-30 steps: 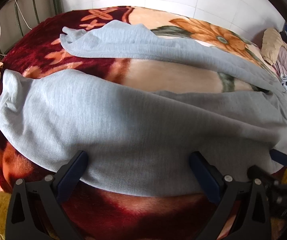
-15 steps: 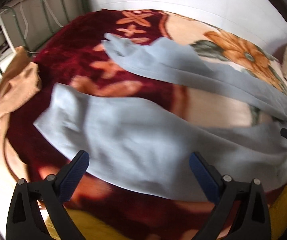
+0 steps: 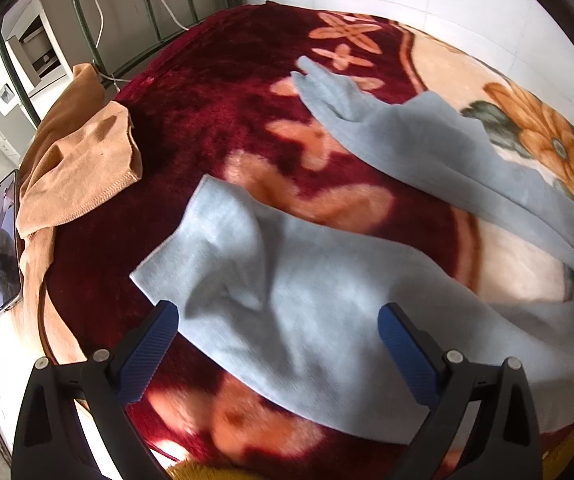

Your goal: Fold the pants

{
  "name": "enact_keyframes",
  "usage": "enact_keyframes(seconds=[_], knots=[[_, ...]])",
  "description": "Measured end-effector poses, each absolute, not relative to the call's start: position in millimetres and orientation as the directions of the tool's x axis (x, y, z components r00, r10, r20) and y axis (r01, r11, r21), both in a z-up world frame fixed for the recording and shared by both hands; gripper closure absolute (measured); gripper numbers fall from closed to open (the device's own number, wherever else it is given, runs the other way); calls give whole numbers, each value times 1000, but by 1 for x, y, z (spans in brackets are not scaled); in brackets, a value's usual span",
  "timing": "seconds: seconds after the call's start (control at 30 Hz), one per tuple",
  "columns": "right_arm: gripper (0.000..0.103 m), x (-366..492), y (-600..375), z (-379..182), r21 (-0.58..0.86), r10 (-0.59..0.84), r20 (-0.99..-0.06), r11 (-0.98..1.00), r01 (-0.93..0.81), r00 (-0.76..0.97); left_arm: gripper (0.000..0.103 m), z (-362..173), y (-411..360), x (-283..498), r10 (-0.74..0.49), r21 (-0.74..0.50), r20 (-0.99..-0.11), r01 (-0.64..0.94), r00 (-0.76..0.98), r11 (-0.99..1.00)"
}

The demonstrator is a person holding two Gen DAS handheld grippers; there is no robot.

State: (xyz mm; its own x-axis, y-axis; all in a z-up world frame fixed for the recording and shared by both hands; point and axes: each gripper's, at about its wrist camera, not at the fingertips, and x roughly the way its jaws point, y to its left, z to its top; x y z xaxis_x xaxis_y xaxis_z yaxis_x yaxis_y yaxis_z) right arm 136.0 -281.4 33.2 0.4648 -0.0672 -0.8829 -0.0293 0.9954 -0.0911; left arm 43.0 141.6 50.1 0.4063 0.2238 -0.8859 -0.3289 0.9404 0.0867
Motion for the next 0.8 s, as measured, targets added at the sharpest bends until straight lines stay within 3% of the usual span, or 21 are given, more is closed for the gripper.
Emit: enact_keyframes(seconds=[0.23, 0.47, 0.67, 0.8], knots=[[93, 171, -288, 55, -118, -125, -846, 992, 46, 518, 2, 33, 162, 53, 228, 87, -914, -387, 335, 918], [92, 189, -282, 23, -171, -154, -885, 985, 0, 440, 2, 28, 170, 61, 248, 105, -918, -414, 310, 904], [84, 173, -283, 50, -111, -82, -888, 993, -36, 453, 3, 34, 158, 59, 246, 107, -912, -388, 329, 915], [69, 143, -297, 85, -56, -32, -860, 998, -32, 510, 3, 44, 140, 53, 215, 77, -907, -360, 362, 930]])
